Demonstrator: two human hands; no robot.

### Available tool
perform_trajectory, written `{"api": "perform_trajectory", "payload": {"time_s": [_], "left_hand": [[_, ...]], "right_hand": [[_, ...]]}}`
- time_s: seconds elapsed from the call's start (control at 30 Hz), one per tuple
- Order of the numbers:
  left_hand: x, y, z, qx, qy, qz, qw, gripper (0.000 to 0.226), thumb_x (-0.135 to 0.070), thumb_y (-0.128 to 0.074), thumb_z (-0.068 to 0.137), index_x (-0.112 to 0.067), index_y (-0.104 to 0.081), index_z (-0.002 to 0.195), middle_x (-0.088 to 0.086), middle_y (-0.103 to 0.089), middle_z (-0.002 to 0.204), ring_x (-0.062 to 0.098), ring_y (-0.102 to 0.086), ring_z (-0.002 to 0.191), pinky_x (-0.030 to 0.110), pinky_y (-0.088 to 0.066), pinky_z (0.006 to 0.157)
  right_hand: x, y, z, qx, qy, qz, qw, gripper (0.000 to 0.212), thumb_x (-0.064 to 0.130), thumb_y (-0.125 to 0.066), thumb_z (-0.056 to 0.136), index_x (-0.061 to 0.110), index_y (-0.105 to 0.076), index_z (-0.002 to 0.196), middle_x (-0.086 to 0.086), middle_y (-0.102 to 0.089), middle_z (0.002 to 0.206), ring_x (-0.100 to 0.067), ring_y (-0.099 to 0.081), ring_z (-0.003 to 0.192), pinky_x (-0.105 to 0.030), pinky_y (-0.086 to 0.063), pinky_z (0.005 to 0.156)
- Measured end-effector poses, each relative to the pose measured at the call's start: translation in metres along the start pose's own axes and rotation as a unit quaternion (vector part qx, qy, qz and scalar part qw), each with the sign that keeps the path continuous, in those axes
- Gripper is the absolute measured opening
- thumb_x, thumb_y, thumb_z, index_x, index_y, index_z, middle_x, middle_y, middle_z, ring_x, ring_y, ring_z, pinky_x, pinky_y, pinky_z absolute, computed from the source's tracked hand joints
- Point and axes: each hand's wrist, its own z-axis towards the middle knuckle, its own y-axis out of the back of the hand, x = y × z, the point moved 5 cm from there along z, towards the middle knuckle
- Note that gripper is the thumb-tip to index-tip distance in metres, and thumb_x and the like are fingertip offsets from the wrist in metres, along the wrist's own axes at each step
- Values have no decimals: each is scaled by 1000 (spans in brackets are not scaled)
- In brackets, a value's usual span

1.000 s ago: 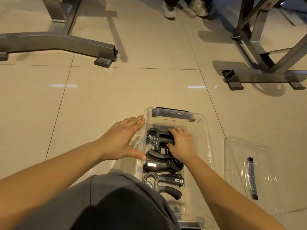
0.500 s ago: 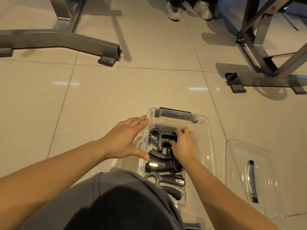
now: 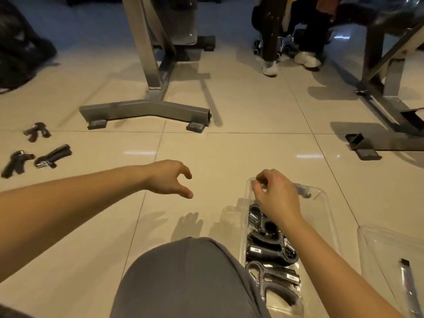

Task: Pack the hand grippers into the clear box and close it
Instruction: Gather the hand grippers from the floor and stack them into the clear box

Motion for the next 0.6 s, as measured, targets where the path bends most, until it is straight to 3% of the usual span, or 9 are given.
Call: {"api": "perform_trajectory", "payload": {"time_s": [0.13, 0.27, 0.43, 0.6], "left_hand": [[44, 56, -64, 19, 57, 71, 996, 67, -55, -71, 86, -21, -54, 141, -3, -55, 142, 18, -53, 126, 31, -45, 105], [99, 85, -113, -23, 84, 62, 994, 63, -52, -72, 86, -20, -57, 138, -4, -60, 129, 15, -59, 114, 30, -51, 99], [206, 68, -166, -84, 126, -3, 988, 59, -56, -72, 84, -23, -61, 132, -9, -61, 115, 13, -60, 106, 29, -51, 92], [354, 42, -194, -126, 195, -64, 970, 54, -54, -74, 83, -22, -65, 126, -8, -62, 110, 13, -60, 100, 26, -47, 80]], "right_hand": [[85, 7, 10, 49, 87, 20, 995, 27, 43, -59, 94, 22, -68, 110, 6, -61, 106, -15, -58, 100, -34, -48, 79], [173, 2, 8, 105, 159, 20, 981, 32, 47, -62, 92, 24, -66, 115, 6, -57, 112, -16, -56, 104, -35, -49, 85], [295, -43, 11, 164, 237, 0, 958, 30, 45, -64, 92, 25, -67, 114, 5, -60, 117, -16, -58, 107, -37, -53, 89], [416, -135, 30, 207, 293, -17, 933, 32, 42, -63, 94, 23, -68, 118, 3, -61, 119, -17, -58, 108, -39, -53, 91]]}}
